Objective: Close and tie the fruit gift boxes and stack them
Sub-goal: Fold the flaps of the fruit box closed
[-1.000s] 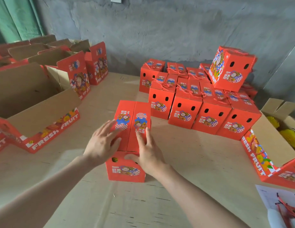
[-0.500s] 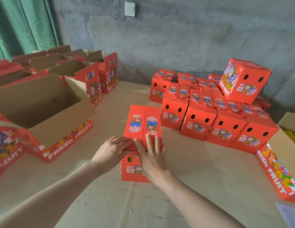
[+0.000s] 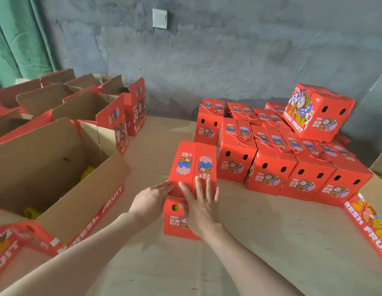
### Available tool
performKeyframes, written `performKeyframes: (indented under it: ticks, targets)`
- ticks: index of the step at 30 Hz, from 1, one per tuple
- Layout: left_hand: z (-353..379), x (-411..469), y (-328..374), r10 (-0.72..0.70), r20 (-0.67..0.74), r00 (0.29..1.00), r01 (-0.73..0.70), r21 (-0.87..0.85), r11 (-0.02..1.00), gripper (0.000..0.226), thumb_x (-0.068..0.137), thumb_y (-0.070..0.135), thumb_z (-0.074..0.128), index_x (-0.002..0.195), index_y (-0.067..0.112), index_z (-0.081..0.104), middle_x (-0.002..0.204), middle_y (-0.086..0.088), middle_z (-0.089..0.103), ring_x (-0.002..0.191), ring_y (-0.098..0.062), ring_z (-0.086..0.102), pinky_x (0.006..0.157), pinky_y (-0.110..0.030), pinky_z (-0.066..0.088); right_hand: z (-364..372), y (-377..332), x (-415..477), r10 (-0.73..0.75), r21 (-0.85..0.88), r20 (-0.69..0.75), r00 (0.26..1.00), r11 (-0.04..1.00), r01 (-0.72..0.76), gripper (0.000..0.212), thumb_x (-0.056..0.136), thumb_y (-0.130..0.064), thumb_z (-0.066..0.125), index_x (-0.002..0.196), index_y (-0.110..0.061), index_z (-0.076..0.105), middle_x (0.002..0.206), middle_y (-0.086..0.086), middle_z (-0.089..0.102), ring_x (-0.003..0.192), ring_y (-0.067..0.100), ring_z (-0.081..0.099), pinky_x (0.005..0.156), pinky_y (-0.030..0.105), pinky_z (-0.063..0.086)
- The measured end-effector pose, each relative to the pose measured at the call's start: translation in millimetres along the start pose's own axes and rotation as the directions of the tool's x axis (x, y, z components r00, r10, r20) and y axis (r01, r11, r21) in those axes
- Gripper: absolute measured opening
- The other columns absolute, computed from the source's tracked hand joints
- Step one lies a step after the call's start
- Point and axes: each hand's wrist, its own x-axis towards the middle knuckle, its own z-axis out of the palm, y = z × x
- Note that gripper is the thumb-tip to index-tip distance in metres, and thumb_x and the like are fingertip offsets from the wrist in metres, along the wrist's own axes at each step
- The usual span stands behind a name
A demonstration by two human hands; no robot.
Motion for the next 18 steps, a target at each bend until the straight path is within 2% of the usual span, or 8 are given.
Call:
performKeyframes:
  ticks: [2,5,6,8,11,14,18]
  targets:
    - [-6.3,20.6,-7.9,0.007,0.027,1.0,-0.008,0.052,0.999,0.037,0.1,0.022,0.043,0.134,0.025,0.053,0.145,0.006,0.045,0.128,-0.019,0.048,0.098,-0.029,0.042,-0.2,-3.9,17.2,0.02,-0.014,0.001,1.0,1.0,-0.02,0.054,0.101,-0.043,0.031,0.149,-0.044,0.004,0.16,0.01,-0.013,0.143,0.04,-0.018,0.111,0.056,-0.015]
    - [-10.7,49.4,-13.4,-0.006,0.07,0.997,0.001,0.073,0.997,0.036,0.099,0.018,0.042,0.133,0.02,0.053,0.142,0.002,0.049,0.124,-0.023,0.051,0.096,-0.034,0.043,-6.0,-2.0,42.9,0.034,-0.018,0.036,0.999,0.999,-0.034,0.054,0.103,-0.036,0.032,0.149,-0.044,0.005,0.16,0.01,-0.014,0.144,0.039,-0.017,0.113,0.054,-0.012]
    - [-7.9,56.9,-14.5,0.003,0.088,0.996,-0.011,0.094,0.996,0.039,0.099,0.018,0.041,0.137,0.019,0.047,0.146,0.002,0.044,0.129,-0.022,0.045,0.101,-0.033,0.039,-7.8,1.2,50.4,0.037,-0.016,0.052,0.998,0.999,-0.036,0.055,0.103,-0.034,0.032,0.149,-0.044,0.004,0.159,0.01,-0.015,0.143,0.039,-0.018,0.113,0.053,-0.012]
    - [2.2,68.5,-15.0,0.033,0.097,0.995,-0.049,0.166,0.985,0.048,0.1,0.019,0.038,0.147,0.018,0.03,0.157,0.002,0.023,0.144,-0.017,0.022,0.114,-0.032,0.02,-8.5,9.5,63.9,0.043,-0.025,0.063,0.997,0.999,-0.041,0.059,0.102,-0.03,0.036,0.149,-0.044,0.003,0.159,0.011,-0.015,0.143,0.04,-0.018,0.113,0.052,-0.012]
    - [23.9,74.2,-15.5,0.016,0.048,0.999,-0.027,0.223,0.974,0.063,0.097,0.016,0.035,0.151,0.014,0.003,0.159,0.0,-0.013,0.146,-0.017,-0.012,0.118,-0.037,-0.002,-2.6,18.2,83.1,0.059,-0.047,0.034,0.998,0.997,-0.057,0.071,0.099,-0.023,0.045,0.148,-0.046,0.0,0.159,0.01,-0.015,0.144,0.04,-0.017,0.115,0.05,-0.01]
    - [44.5,80.2,-12.9,-0.011,0.061,0.998,-0.003,0.221,0.975,0.074,0.093,0.013,0.036,0.15,0.013,-0.011,0.157,-0.001,-0.02,0.145,-0.017,-0.018,0.116,-0.036,-0.007,4.1,31.6,106.6,0.06,-0.021,-0.013,0.998,0.998,-0.06,0.066,0.101,-0.021,0.039,0.147,-0.049,0.001,0.16,0.008,-0.012,0.145,0.037,-0.015,0.115,0.047,-0.01]
    - [47.5,129.4,-11.5,-0.013,0.162,0.987,-0.023,0.219,0.976,0.081,0.091,0.021,0.041,0.149,0.013,-0.015,0.157,0.0,-0.02,0.146,-0.012,-0.013,0.116,-0.032,-0.004,11.7,61.9,148.2,0.038,-0.03,-0.084,0.996,0.999,-0.041,0.069,0.099,-0.021,0.043,0.148,-0.048,0.003,0.161,0.01,-0.005,0.146,0.038,-0.007,0.117,0.046,-0.004]
